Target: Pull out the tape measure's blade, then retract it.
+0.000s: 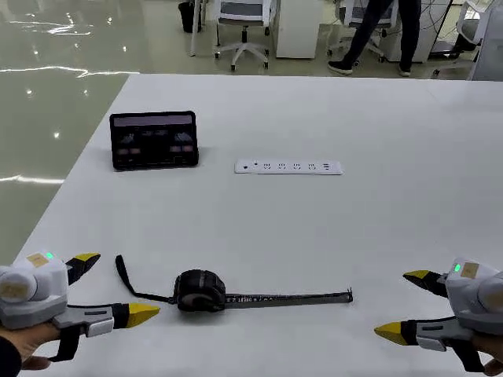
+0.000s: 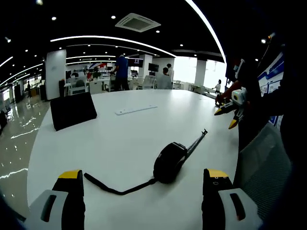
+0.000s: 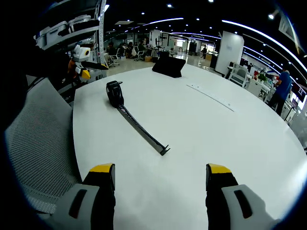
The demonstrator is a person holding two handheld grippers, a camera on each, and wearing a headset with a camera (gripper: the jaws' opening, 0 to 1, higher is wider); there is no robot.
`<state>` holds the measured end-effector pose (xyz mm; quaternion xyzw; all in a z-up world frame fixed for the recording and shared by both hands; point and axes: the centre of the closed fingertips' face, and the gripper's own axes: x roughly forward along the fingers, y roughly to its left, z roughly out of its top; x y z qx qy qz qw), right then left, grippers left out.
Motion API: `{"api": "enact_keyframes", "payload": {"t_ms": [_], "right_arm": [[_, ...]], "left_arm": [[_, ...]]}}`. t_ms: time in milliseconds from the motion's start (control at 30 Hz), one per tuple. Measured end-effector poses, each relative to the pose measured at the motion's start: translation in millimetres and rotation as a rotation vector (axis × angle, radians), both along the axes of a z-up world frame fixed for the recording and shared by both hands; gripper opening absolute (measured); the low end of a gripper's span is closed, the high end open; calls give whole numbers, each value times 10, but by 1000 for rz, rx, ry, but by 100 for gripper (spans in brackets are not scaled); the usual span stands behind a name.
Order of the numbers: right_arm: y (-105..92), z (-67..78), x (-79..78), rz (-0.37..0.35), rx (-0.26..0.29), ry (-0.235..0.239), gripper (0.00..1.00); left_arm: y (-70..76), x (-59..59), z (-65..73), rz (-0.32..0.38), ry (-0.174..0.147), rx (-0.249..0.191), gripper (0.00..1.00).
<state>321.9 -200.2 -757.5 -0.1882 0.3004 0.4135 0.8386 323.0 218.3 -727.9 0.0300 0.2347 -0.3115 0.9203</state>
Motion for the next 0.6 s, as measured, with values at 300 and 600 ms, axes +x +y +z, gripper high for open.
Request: {"api": "enact_keyframes", "payload": {"t_ms": [300, 600], "right_arm": [[-147, -4, -260, -77, 49, 3, 87], [-343, -47, -520, -115, 67, 1, 100]], "left_arm": [[244, -289, -77, 76, 33, 27, 100], [344, -548, -90, 80, 44, 14, 100]]}}
